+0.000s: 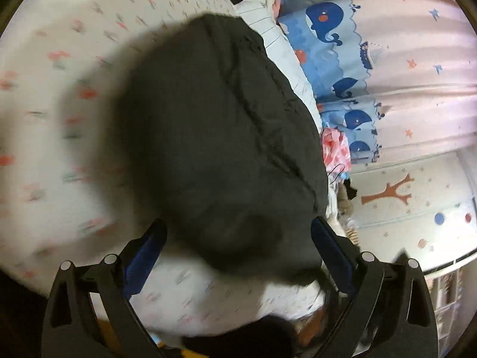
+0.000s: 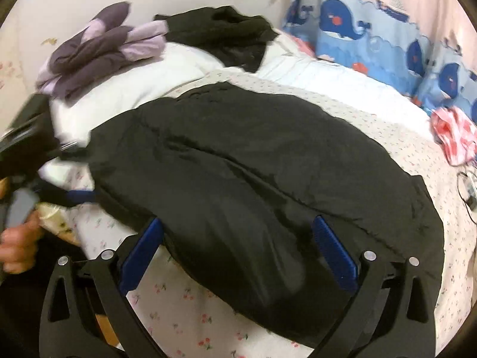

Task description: Fold large clothes

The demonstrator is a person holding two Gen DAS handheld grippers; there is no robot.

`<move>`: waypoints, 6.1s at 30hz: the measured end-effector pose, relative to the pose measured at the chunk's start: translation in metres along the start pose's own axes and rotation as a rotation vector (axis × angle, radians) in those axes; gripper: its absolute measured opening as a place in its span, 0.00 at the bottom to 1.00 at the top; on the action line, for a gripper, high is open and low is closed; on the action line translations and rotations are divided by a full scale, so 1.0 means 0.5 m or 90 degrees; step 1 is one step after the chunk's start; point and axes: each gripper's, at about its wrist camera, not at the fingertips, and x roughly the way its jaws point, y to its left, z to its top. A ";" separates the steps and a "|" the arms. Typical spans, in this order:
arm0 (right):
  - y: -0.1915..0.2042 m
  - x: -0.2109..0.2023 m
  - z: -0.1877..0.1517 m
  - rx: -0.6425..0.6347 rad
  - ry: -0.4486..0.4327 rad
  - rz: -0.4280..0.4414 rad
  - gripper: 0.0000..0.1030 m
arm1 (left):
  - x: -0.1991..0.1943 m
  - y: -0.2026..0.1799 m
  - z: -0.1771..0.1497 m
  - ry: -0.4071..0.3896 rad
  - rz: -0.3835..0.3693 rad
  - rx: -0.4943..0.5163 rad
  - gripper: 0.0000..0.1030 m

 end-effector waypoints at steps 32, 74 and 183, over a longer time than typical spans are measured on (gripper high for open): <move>-0.448 -0.200 -0.448 0.737 -0.107 0.201 0.28 | -0.104 -0.038 -0.065 -0.140 0.083 0.044 0.24; -0.176 0.138 0.180 0.057 0.066 -0.228 0.77 | -0.056 0.065 -0.011 -0.203 0.018 -0.082 0.51; -0.585 0.112 -0.119 0.469 0.035 0.067 0.94 | 0.258 -0.329 -0.025 0.116 0.070 0.366 0.80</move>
